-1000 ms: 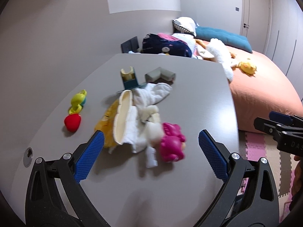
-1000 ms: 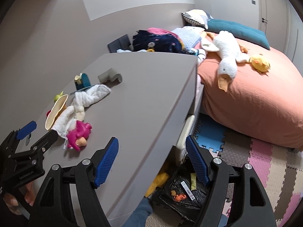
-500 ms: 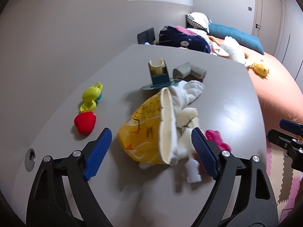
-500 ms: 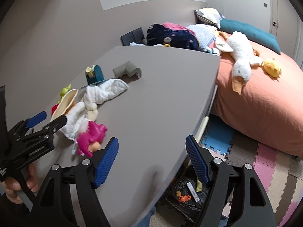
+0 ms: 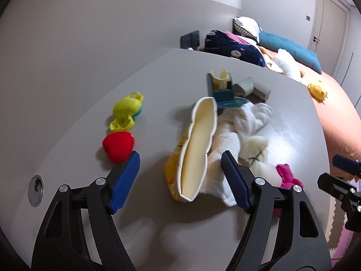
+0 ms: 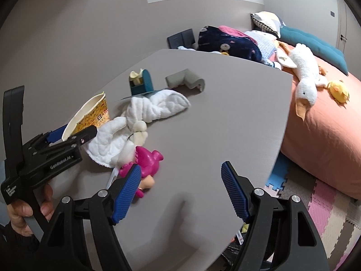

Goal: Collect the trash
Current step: 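Grasp the yellow popcorn bag with the left tool while the right tool grasps the pink dinosaur, then lift the popcorn bag and pink dinosaur and carry them toward the trash bag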

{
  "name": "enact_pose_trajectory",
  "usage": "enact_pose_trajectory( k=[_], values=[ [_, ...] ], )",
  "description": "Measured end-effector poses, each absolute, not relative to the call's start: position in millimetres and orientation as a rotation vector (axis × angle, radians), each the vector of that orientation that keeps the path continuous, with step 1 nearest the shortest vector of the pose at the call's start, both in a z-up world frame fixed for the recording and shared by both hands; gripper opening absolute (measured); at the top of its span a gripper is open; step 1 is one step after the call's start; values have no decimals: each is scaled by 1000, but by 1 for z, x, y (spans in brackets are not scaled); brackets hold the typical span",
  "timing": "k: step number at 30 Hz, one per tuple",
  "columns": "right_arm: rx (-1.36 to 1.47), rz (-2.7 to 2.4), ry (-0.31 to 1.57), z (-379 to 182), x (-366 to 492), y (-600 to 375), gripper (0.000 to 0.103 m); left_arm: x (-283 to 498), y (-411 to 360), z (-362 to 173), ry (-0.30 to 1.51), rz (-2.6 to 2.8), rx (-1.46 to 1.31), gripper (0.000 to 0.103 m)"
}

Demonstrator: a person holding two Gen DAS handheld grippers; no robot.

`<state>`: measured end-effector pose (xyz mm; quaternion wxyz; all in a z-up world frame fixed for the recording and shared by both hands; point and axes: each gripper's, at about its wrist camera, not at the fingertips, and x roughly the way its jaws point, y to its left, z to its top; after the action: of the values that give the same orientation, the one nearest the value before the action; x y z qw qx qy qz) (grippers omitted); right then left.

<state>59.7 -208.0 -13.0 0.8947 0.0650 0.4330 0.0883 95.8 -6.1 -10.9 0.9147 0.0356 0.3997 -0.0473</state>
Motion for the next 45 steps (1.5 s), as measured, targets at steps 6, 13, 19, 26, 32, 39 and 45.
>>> enact_pose_trajectory(
  k=[6,13,19,26,32,39,45],
  values=[
    [125,224,908,-16,66,-188,74,105,13,-14,836,-92,23,56],
    [112,241,938,-32,75,-167,71,114,28,-18,854,-105,-5,42],
    [159,245,957,-42,82,-170,51,123,34,-21,856,-115,-14,40],
    [163,244,969,-50,86,-170,50,133,33,-30,874,-145,-13,40],
    [168,243,963,-53,87,-172,49,134,32,-34,858,-150,-11,39],
    [178,247,956,-53,85,-174,48,129,39,-31,823,-110,-45,9],
    [183,260,939,-46,79,-177,48,117,43,-16,768,-78,-65,8]
  ],
)
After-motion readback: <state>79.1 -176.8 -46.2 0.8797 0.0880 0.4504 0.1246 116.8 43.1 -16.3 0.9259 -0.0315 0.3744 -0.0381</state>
